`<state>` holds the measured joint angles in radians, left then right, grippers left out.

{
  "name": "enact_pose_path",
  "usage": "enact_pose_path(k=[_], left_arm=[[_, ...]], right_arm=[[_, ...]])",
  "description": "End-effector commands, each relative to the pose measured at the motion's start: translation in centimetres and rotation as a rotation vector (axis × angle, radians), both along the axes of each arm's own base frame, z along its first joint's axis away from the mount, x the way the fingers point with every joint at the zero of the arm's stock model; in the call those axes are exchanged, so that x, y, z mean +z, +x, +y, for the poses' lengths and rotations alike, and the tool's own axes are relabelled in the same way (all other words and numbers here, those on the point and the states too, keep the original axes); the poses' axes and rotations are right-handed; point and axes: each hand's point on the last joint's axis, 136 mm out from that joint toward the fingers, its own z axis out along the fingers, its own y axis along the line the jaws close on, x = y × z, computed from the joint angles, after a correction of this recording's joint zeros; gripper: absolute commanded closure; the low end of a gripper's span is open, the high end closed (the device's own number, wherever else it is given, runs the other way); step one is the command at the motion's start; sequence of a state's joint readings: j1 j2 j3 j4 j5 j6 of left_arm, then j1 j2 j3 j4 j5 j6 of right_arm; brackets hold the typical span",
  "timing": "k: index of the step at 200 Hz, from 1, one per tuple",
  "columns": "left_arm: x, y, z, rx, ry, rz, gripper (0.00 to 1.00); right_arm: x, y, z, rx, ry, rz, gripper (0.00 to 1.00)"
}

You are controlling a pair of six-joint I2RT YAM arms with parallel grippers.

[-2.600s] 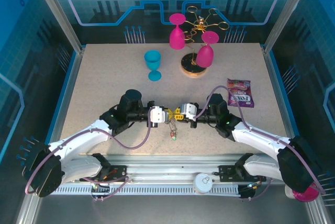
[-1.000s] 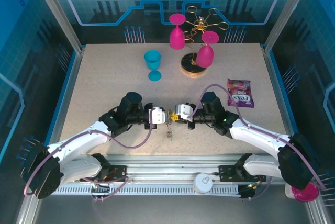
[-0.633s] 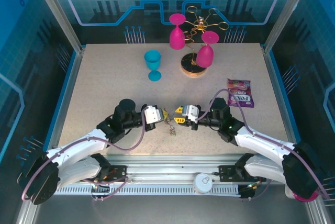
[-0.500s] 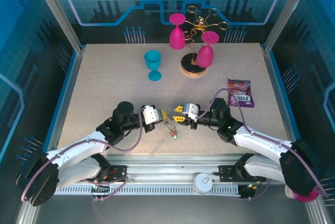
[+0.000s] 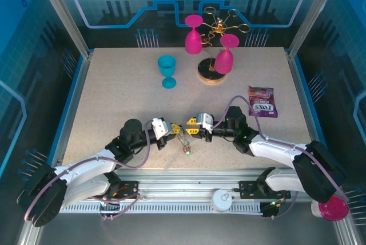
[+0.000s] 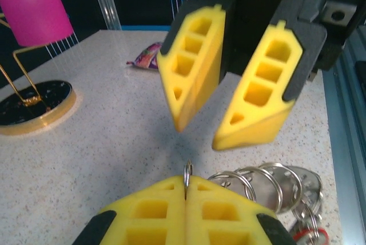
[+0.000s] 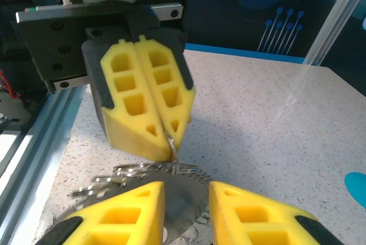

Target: Put the keys on the keyring

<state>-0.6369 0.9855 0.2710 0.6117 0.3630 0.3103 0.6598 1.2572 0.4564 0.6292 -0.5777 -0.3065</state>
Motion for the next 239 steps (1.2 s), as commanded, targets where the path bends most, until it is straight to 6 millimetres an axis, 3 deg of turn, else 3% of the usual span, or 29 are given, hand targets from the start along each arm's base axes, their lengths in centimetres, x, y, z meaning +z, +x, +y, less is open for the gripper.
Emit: enact_pose_path(k=[1,133,162,182,214,221,229,239], left_arm=[[2.7,-0.5,-0.1,-0.029,-0.083,-0.075,1.0],[3.2,-1.6,-0.6,-0.096,-0.103,-0.087,1.0],[3.5,-1.9,-0.7,-0.115,-0.115,-0.088,1.0],[3.5,-2.1,-0.8,-0.123,-0.117,-0.084,1.0],[2.9,-1.0,-0.3,-0.059,-0.088,-0.061,1.0],[2.7,-0.7,-0.2,-0.039,-0.063,-0.051,0.94],[2.2,-0.2,0.0,-0.014,-0.031,-0.033,0.79],[2.0,0.1,0.1,0.004,0.0,-0.028,0.75]], right_arm=[[1.7,-0.3,0.9,0.063,0.034,-0.04,0.72],[2.4,-1.0,2.7,0.143,0.051,-0.037,0.79],[2.4,-0.7,2.9,0.142,0.055,-0.034,0.86],[2.7,-0.7,3.1,0.146,0.061,-0.033,1.0],[2.8,-0.8,2.9,0.147,0.029,-0.042,1.0],[2.7,-0.8,2.8,0.144,0.006,-0.045,1.0],[2.4,-0.8,2.6,0.141,-0.024,-0.044,1.0],[2.1,-0.8,2.4,0.141,-0.059,-0.046,1.0]])
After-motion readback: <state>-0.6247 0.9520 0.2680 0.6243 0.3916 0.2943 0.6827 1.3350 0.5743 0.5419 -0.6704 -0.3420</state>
